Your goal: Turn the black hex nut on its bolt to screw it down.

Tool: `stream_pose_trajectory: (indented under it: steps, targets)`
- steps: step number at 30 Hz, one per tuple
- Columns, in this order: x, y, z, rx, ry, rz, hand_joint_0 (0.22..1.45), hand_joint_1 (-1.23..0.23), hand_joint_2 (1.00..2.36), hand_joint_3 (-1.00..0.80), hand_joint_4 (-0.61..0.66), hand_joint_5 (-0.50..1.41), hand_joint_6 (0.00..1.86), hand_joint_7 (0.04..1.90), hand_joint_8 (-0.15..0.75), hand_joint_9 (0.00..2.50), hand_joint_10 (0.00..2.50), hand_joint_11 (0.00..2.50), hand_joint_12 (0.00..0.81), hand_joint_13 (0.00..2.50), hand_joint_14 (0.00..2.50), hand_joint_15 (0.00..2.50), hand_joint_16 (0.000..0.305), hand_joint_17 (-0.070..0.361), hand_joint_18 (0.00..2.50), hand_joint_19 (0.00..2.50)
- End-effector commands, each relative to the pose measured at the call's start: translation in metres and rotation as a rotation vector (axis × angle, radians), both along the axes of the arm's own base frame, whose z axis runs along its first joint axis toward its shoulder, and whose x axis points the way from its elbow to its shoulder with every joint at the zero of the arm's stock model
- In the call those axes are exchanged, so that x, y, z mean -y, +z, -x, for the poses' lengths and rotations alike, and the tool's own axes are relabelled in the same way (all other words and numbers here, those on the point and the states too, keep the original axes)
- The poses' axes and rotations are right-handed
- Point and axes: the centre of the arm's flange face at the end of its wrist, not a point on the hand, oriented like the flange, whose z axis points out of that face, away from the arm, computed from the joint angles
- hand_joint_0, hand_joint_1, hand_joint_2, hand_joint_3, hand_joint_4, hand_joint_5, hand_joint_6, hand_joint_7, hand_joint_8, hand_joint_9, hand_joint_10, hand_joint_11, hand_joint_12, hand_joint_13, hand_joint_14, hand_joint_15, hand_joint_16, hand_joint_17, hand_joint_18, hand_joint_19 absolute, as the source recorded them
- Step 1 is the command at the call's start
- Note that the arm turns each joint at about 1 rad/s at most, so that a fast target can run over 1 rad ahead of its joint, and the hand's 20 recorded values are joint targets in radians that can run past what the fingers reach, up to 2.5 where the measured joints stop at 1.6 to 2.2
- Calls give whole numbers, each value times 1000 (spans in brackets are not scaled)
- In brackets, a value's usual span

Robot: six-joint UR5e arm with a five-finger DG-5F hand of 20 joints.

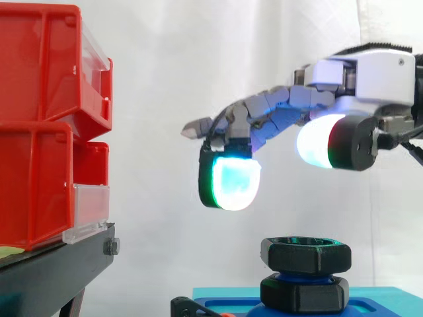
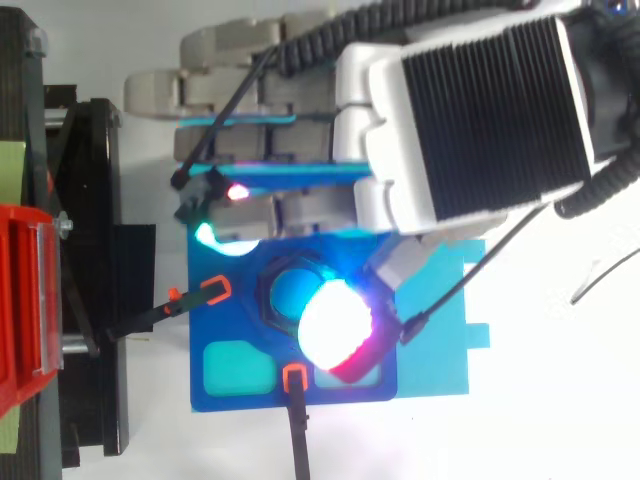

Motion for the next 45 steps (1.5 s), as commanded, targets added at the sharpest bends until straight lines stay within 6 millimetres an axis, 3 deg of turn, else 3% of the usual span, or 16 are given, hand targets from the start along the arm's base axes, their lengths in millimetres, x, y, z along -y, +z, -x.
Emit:
stream_pose_trajectory:
  steps: [1, 15, 28, 40, 43, 45]
  targets:
    - [-19, 0, -7, 26, 19, 0, 488, -175, 1000, -500, 184, -106, 504, 1085, 286, 587, 0, 0, 368, 193, 0, 0, 51, 115, 217, 262]
    - [-59, -13, -8, -30, 30, -7, 497, -184, 1000, -500, 213, -125, 504, 942, 282, 587, 0, 0, 365, 198, 0, 0, 50, 114, 218, 263]
    - [-68, -28, -2, -69, 43, -5, 508, -201, 1000, -500, 128, -104, 504, 872, 245, 629, 0, 0, 356, 209, 0, 0, 50, 111, 222, 266]
    - [-67, -29, -2, -69, 41, -5, 518, -216, 1000, -500, 38, -55, 505, 1050, 229, 714, 0, 0, 343, 257, 0, 0, 47, 105, 265, 270]
    - [-67, -29, -1, -72, 41, -4, 521, -219, 1000, -500, -12, -42, 505, 1182, 231, 732, 0, 0, 344, 274, 0, 0, 46, 105, 266, 270]
    - [-67, -29, -1, -72, 41, -4, 523, -221, 1000, -500, -32, -27, 504, 1365, 237, 748, 0, 0, 341, 285, 0, 0, 46, 103, 280, 276]
